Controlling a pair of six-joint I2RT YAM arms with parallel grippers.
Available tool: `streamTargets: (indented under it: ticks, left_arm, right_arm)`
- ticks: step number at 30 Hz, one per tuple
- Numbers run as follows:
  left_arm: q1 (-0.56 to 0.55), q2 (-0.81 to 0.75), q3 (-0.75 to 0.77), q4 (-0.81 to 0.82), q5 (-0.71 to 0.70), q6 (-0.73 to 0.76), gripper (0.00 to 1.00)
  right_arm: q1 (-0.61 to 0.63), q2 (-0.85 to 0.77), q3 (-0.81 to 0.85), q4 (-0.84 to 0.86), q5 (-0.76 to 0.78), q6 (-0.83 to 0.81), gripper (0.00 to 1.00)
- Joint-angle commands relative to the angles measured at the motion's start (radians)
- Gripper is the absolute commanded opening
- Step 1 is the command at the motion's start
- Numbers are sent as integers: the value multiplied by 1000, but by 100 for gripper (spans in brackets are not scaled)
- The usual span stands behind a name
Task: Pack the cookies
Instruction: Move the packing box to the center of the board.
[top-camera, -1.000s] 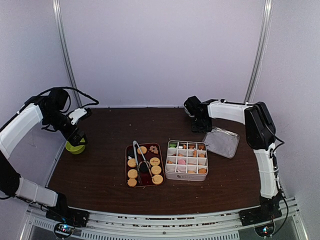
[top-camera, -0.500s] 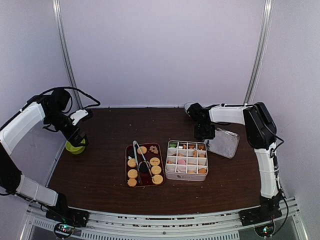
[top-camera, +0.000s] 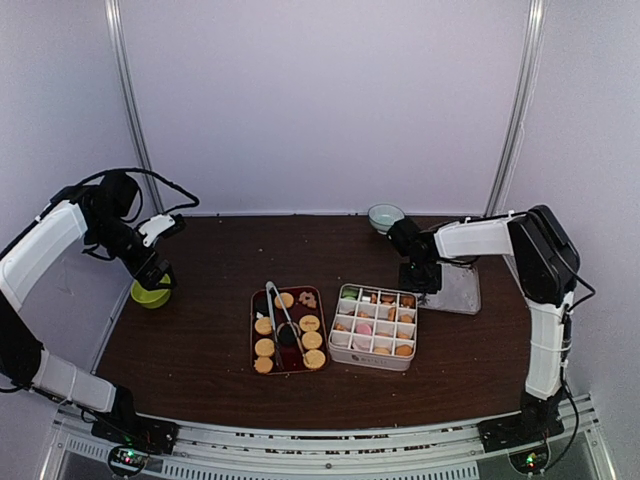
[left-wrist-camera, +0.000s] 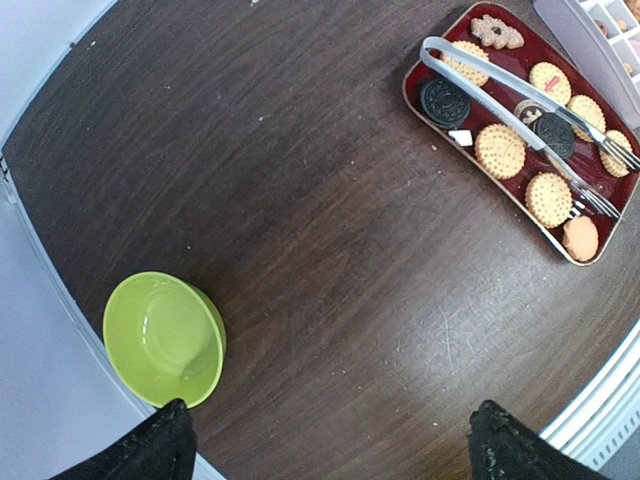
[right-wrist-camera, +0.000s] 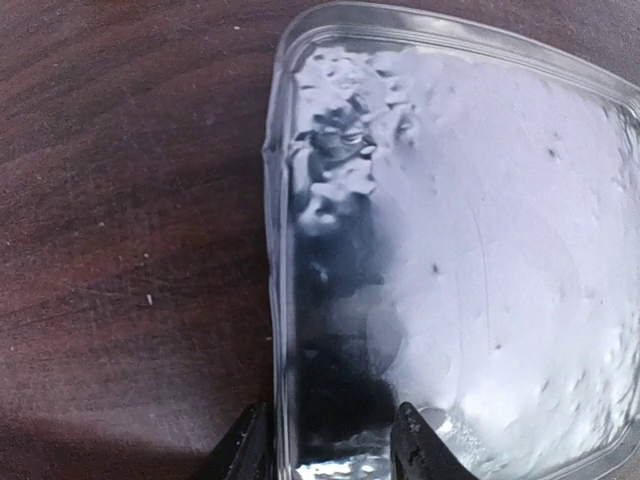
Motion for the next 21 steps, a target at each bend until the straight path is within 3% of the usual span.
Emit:
streamTargets:
  ticks: [1, 6, 12, 21]
  left_arm:
    - [7, -7, 31, -13, 40, 11, 98]
    - [8, -7, 34, -13, 52, 12, 98]
    - [7, -7, 23, -11, 58, 17, 98]
    - [7, 10, 41, -17, 78, 10, 97]
  right_arm:
    - [12, -21, -145, -7, -54, 20, 40]
    - [19, -100, -262, 57, -74, 43, 37]
    - [44, -199, -357, 88, -64, 71, 25]
    - [29, -87, -148, -8, -12, 9, 14]
